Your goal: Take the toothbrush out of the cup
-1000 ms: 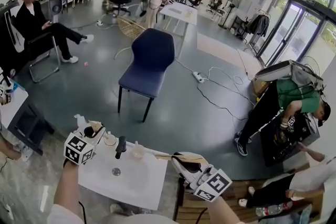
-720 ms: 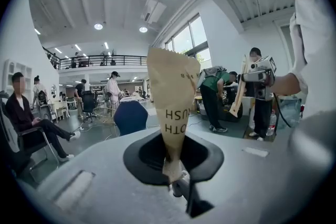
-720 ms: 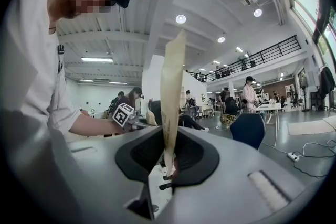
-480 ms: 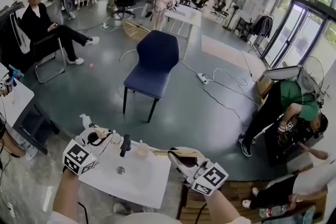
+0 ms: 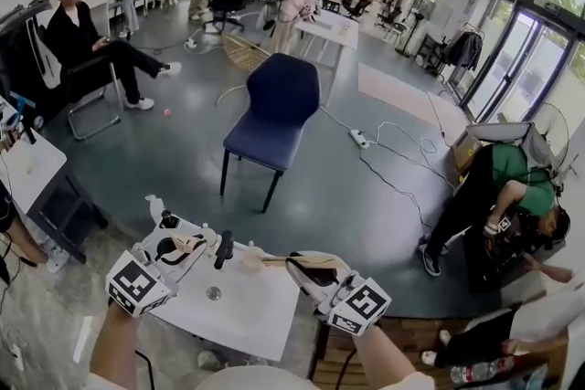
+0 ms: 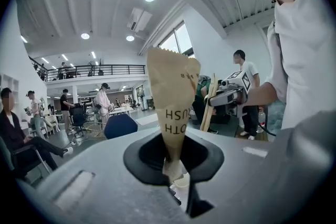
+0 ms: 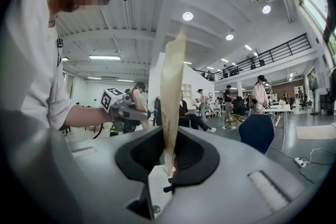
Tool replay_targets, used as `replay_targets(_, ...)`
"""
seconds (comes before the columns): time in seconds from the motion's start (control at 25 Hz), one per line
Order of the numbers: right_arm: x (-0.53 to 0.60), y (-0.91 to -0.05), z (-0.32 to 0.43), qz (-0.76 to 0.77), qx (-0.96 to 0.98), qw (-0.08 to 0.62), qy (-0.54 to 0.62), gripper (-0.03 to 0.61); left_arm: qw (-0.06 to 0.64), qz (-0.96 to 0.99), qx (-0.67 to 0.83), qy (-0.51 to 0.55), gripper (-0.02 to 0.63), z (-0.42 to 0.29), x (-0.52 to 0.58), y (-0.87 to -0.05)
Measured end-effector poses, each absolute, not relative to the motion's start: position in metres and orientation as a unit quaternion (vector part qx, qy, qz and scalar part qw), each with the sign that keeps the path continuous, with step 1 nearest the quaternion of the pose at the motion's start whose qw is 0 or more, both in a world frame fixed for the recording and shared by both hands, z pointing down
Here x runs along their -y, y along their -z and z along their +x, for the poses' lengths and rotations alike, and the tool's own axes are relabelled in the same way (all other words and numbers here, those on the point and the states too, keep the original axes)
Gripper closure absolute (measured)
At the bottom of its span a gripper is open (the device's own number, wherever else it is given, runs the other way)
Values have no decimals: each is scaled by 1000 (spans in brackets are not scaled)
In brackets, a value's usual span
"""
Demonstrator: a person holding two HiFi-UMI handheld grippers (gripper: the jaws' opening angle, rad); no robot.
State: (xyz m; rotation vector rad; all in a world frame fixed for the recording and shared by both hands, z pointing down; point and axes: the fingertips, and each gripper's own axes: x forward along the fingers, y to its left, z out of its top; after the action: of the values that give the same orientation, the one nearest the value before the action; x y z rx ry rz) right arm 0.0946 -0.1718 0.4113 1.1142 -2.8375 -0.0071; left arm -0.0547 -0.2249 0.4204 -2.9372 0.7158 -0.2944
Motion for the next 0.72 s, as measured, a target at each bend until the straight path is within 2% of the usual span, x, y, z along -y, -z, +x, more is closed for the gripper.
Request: replay_targets(0.72, 173, -409, 67, 347, 936, 59, 10, 535, 77, -969, -221, 75, 580, -68, 198, -392)
